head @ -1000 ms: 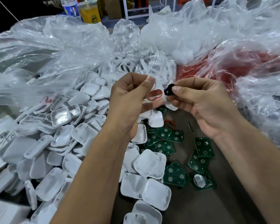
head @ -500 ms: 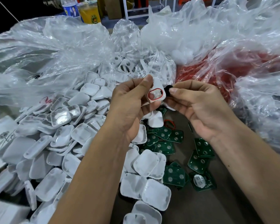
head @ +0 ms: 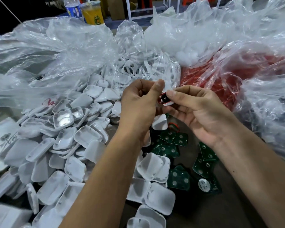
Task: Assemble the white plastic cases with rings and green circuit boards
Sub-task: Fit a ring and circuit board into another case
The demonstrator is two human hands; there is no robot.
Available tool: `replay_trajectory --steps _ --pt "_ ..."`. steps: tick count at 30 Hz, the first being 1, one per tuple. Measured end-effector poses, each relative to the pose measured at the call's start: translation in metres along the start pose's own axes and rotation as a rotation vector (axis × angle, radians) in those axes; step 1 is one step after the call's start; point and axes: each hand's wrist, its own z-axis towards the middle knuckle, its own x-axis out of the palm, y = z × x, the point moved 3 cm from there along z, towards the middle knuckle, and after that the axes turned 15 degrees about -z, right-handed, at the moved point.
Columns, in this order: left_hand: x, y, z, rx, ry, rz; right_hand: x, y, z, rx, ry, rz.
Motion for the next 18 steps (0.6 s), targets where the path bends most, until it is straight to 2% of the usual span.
replay_trajectory --steps 11,18 --pt "-0.003 0.002 0.004 0.141 0.010 0.153 -0.006 -0.006 0.003 -0.063 -0.289 -0.210" --pt "-0.010 -0.002 0.008 0.153 0.058 0.191 -0.009 -0.005 0.006 -0.077 -0.282 -0.316"
